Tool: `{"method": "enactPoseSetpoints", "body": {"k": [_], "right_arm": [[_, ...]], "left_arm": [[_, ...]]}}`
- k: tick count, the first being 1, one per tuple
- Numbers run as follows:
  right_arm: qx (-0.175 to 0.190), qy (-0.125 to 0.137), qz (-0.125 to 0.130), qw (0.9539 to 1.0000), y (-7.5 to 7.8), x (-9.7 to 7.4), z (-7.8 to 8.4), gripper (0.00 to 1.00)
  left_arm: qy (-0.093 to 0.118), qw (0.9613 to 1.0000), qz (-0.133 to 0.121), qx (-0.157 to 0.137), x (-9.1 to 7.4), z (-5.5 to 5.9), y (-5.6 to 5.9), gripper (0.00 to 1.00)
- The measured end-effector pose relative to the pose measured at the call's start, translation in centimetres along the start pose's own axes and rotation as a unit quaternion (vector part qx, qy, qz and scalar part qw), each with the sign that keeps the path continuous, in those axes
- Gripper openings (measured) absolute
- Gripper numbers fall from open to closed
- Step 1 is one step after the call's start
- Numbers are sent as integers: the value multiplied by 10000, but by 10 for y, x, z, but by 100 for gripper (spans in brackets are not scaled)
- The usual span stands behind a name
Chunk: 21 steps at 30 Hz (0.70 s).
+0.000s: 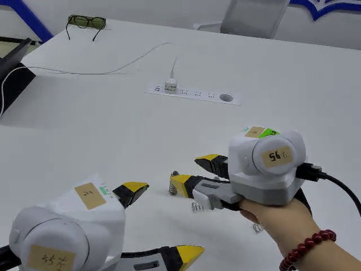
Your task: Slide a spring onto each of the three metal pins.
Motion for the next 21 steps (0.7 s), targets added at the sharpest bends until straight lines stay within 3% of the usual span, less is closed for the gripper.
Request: {"method": "enactPoseSetpoints", "body": {"k": [21], "right_arm": [[482, 77, 303, 9984, 16, -41, 27, 46]], "left_arm": [[-230, 9981, -5, 579, 13, -8, -1, 59]]}}
Point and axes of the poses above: the centre of the closed fingertips' face, and the gripper's own axes: x roughly forward along the fingers, y roughly to its right, z roughly out of its underside, the point moved 4 cm from there along -x, roughly backward along the fingers, and after that the axes turned 14 degrees about -y, right-handed, at the moved point
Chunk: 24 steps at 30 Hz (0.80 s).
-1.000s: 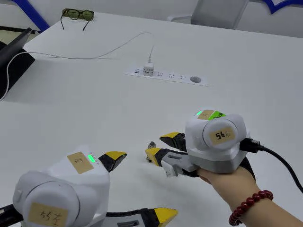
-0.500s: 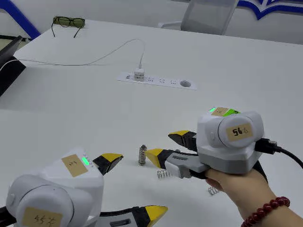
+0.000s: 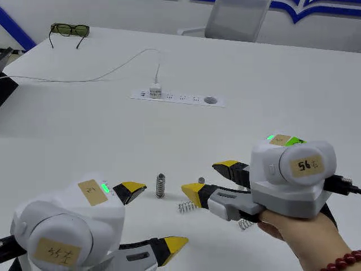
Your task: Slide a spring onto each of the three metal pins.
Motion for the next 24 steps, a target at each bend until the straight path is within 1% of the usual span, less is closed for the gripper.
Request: {"method": "enactPoseSetpoints", "body": {"k": [2, 8, 11, 12, 17, 21, 22, 24], "right_arm": [[28, -2, 6, 10000, 2, -3, 3, 46], [23, 30, -42, 10000, 4, -13, 14, 47], [79, 38, -1, 10000, 8, -18, 19, 47], [78, 31, 19, 10000, 9, -20, 22, 47], [15, 11, 77, 10000, 14, -28, 31, 47], [35, 3, 46, 10000, 15, -31, 37, 48], [29, -17, 49, 10000, 15, -32, 39, 49], [22, -53, 61, 10000, 15, -33, 43, 50]], "left_arm": [[-29, 10000, 12, 12, 3, 0, -2, 56], [-91, 9999, 71, 124, 11, -1, -4, 52], [-179, 9997, 99, 166, 17, 1, -5, 51], [-232, 9996, 104, 151, 19, 3, -6, 50], [-281, 9993, 215, 100, 29, 5, -7, 46], [-342, 9988, 235, 242, 38, 5, -7, 42], [-317, 9987, 229, 329, 41, 5, -7, 41], [-264, 9986, 223, 400, 45, 3, -8, 38]]}}
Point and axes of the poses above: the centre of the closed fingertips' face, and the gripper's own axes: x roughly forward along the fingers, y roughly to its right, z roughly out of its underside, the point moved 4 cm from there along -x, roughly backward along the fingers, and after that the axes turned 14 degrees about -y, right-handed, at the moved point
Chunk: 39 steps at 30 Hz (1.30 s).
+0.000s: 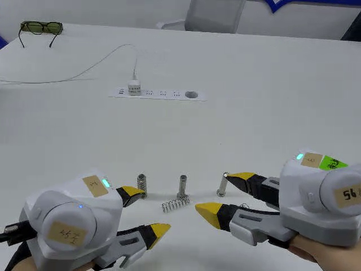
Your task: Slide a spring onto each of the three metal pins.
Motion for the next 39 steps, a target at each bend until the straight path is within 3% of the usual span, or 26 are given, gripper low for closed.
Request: {"method": "enactPoseSetpoints", "body": {"k": [12, 22, 25, 30, 39], "right_arm": [[170, -91, -12, 9998, 3, -7, 17, 54], [366, -108, 65, 9992, 9, -7, 20, 53], [396, -103, 77, 9991, 10, -8, 20, 53], [639, -28, -19, 9979, 10, -8, 19, 52], [548, -101, -23, 9984, 12, -7, 19, 52]], "left_arm": [[-200, 9995, 135, 200, 26, 3, -4, 33], [-279, 9992, 259, 133, 41, 8, -9, 23], [-324, 9990, 319, -3, 46, 10, -11, 21], [-345, 9987, 375, 52, 49, 10, -8, 20], [-327, 9981, 506, -97, 53, 8, -6, 13]]}}
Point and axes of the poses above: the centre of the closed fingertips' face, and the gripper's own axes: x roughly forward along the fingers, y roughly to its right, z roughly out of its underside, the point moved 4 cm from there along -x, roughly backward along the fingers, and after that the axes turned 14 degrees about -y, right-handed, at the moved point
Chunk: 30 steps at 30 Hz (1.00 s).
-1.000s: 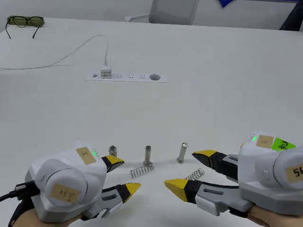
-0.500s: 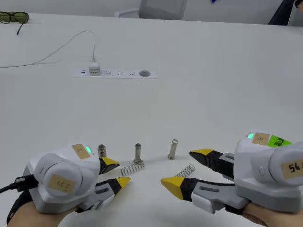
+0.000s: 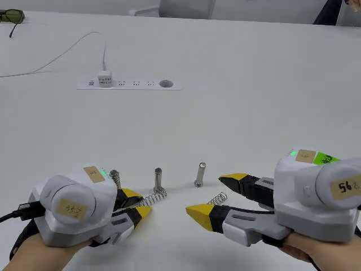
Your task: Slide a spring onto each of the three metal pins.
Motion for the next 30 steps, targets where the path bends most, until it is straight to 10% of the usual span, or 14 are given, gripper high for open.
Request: {"method": "enactPoseSetpoints", "body": {"k": [17, 30], "right_arm": [[195, 72, -29, 9998, 0, -1, -6, 52], [381, 288, -174, 9987, -5, -5, -15, 52]], "left_arm": [[-172, 9995, 108, -255, -6, 3, 7, 10], [145, 9993, 244, -224, -32, -4, 24, 10]]}}
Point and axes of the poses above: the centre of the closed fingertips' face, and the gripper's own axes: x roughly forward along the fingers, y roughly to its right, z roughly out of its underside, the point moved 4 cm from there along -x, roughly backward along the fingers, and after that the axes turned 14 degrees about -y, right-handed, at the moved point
